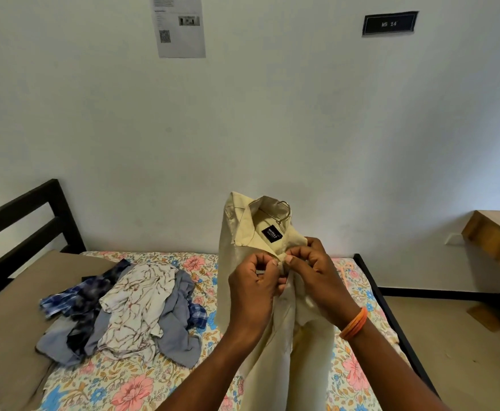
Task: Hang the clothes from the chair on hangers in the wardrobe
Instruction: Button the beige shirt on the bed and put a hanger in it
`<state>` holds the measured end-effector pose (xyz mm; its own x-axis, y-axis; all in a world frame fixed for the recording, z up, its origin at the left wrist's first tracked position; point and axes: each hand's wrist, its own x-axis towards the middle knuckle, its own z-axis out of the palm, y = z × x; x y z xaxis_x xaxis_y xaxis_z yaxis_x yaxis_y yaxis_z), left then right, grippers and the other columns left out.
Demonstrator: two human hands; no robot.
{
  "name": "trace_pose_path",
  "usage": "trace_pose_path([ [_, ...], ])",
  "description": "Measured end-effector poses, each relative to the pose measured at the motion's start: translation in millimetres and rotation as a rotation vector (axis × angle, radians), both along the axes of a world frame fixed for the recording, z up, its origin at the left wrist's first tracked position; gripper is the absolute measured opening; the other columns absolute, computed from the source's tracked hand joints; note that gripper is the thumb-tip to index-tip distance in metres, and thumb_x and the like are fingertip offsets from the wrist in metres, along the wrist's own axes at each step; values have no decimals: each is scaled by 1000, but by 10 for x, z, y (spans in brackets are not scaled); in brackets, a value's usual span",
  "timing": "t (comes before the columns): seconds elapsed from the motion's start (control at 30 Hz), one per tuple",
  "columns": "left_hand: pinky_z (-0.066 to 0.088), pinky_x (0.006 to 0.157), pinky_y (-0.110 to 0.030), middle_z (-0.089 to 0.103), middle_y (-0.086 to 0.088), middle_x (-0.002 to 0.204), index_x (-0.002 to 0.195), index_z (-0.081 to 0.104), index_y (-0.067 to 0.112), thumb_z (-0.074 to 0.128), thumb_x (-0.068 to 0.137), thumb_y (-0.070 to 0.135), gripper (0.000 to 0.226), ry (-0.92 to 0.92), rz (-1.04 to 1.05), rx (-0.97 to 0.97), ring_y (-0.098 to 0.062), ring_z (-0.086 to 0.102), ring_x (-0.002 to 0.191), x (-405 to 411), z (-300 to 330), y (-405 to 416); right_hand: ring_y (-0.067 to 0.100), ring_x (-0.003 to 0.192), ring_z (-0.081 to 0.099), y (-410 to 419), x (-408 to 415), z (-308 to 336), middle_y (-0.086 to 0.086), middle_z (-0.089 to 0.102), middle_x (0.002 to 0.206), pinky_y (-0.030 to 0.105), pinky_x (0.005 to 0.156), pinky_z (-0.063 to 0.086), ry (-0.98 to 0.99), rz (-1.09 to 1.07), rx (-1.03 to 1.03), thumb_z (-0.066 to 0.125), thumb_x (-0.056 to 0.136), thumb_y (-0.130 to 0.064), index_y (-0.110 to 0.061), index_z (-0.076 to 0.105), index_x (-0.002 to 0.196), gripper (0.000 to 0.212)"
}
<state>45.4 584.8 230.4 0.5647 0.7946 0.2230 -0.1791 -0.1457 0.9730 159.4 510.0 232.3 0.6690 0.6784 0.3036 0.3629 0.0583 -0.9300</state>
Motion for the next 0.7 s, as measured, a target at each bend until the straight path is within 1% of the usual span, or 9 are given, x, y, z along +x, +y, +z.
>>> trace_pose_path([
  [0.07,62,62,-37,71,-7,78,88,66,15,60,97,15,12,10,52,-21,-23,72,66,7,-18,5,10,105,61,18,-21,-10,1,52,116,25,89,54,67,-3,10,60,96,-9,-6,68,101,11],
  [0.13,62,61,-36,70,-8,79,88,65,15,59,97,14,11,11,77,-37,-23,72,64,8,-21,2,11,105,61,32,-46,-18,1,52,116,27,89,55,102,-6,11,60,96,-10,-7,69,100,10],
  [0.23,60,59,-29,70,-7,80,91,66,15,59,97,14,9,6,75,-54,-21,72,65,12,-11,-15,1,100,60,53,-60,-44,1,52,116,19,82,54,90,-29,8,60,96,-11,-5,68,104,12],
  [0.3,61,60,-29,71,-6,80,90,66,15,60,97,15,9,4,65,-51,-20,73,67,10,-19,-18,-4,97,59,71,-65,-63,1,51,117,14,79,51,77,-36,17,61,96,-11,-4,68,105,14],
  [0.37,62,62,-33,70,-4,78,89,67,15,61,96,15,9,11,71,-36,-19,73,68,7,-37,-3,-5,97,59,80,-75,-74,2,52,117,13,79,51,76,-40,28,64,94,-11,-4,70,102,12],
  [0.5,62,62,-38,70,-2,77,88,67,15,61,96,16,10,31,104,-18,-19,72,69,5,-97,38,3,105,60,57,-68,-93,-3,55,117,25,83,56,56,-3,-1,77,83,-14,-12,74,93,10],
  [0.53,62,63,-38,70,-3,77,88,67,15,61,96,16,11,35,108,-27,-20,72,69,3,-108,37,3,105,60,57,-65,-98,-4,56,116,25,83,57,36,-8,-19,79,82,-16,-14,75,91,10],
  [0.6,62,62,-38,69,-3,76,87,67,16,61,96,16,11,33,112,-51,-21,71,69,-4,-121,33,0,103,59,74,-65,-123,-5,57,114,20,81,55,-4,-55,-41,79,82,-18,-14,75,90,10],
  [0.7,62,64,-34,70,-4,76,88,67,13,62,96,17,10,20,85,-73,-20,72,70,-14,-120,28,-5,100,58,114,-72,-149,0,57,113,11,79,50,-1,-116,-23,77,84,-17,-11,74,89,8],
])
